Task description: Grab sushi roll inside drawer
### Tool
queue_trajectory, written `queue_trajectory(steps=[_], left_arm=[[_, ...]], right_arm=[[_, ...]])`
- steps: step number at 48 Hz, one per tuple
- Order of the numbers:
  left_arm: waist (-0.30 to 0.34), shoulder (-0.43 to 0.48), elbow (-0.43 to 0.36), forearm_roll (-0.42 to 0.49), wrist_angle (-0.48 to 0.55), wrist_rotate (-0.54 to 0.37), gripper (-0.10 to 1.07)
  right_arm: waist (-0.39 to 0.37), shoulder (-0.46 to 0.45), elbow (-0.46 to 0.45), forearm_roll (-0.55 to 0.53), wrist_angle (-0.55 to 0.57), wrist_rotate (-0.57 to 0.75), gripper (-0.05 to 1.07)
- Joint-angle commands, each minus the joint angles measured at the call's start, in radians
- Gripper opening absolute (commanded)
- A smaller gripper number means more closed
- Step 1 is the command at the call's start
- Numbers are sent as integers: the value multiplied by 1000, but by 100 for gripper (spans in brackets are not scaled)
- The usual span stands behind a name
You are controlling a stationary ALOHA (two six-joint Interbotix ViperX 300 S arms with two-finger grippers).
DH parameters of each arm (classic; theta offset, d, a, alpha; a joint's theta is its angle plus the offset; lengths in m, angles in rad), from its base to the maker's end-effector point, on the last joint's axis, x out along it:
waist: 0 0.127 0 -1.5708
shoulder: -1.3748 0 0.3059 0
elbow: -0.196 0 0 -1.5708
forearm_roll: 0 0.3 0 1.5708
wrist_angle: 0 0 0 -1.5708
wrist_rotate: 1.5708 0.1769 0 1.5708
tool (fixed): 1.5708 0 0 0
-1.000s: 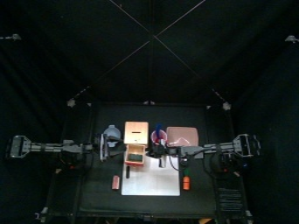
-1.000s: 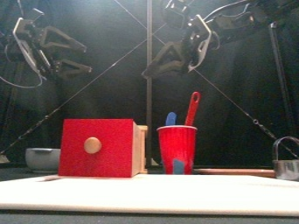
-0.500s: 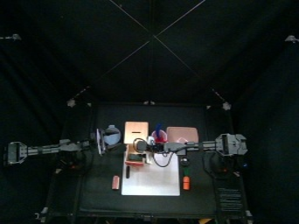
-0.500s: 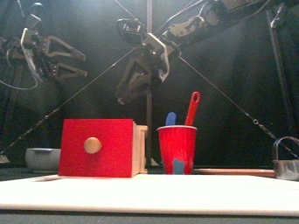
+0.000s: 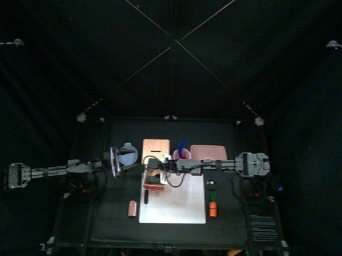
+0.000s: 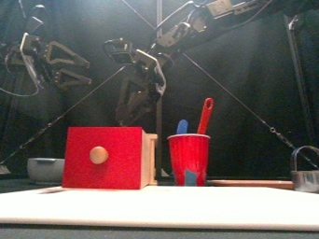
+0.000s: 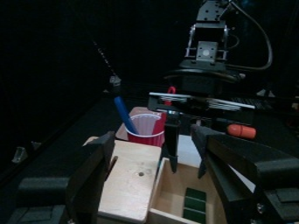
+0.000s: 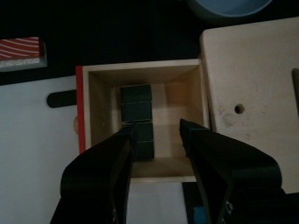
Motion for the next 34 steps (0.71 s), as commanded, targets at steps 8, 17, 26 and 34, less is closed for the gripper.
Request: queue_trajectory(steps=[8,17,26,34], left_arm=[[5,2,-15,2,15,0,101],[5,2,-11,2,20,0,101],[25,2,11,0,25,0,101],[109,-2,34,-11,28,-3,101]], right_arm=[[2,28,-78,23,52,0,79],[2,52,-94,43,61,0,79],[2,61,-89,67,67,-2,80],[2,63,-83,71,69,-3,81]])
